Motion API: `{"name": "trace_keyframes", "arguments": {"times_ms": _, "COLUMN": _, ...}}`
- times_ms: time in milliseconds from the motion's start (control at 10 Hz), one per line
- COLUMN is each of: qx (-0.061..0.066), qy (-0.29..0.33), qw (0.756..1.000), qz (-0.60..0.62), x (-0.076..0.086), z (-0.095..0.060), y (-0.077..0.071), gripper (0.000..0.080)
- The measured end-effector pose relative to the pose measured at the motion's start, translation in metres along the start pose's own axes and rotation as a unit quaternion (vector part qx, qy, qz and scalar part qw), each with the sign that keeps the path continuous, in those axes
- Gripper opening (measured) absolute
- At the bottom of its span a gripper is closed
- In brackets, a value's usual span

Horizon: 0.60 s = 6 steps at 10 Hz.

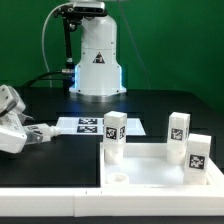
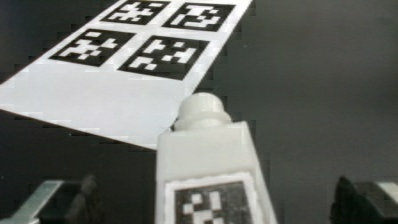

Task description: Assemble square table

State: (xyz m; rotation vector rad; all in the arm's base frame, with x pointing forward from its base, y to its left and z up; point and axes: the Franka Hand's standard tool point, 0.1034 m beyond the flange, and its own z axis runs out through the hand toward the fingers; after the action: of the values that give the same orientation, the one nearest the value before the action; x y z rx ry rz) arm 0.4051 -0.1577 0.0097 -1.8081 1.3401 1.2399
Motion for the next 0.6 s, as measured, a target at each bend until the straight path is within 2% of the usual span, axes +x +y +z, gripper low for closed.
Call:
{"name": "trace_keyframes", "arguments": {"times_ms": 100, "qx": 0.000, "qy": 0.000, "qw": 1.000, "qz": 0.000, "x": 0.000, "z": 0.000, "y": 0.000, "gripper": 0.0603}}
{"name": "trace_keyframes", "arguments": {"times_ms": 200, "qx": 0.000, "qy": 0.000, "qw": 1.000, "qz": 0.000, "x": 0.000, "z": 0.000, "y": 0.000, "gripper": 0.0425}}
{"name": "trace_keyframes", "arguments": {"times_ms": 300, "qx": 0.000, "qy": 0.000, "qw": 1.000, "qz": 0.000, "x": 0.000, "z": 0.000, "y": 0.000, "gripper": 0.0425}}
{"name": "trace_keyframes", "arguments": {"times_ms": 400, "qx": 0.000, "qy": 0.000, "qw": 1.000, "qz": 0.000, "x": 0.000, "z": 0.000, "y": 0.000, "gripper": 0.0279}}
{"name": "trace_keyframes", "arguments": {"times_ms": 500, "qx": 0.000, "qy": 0.000, "qw": 1.000, "qz": -0.001, "x": -0.001, "z": 0.000, "y": -0.001, "gripper": 0.0279}}
{"name": "trace_keyframes", "arguments": {"times_ms": 600, "qx": -0.003, "qy": 0.015, "qw": 1.000, "qz": -0.019, "x": -0.012, "z": -0.006, "y": -0.014, "gripper": 0.0279}}
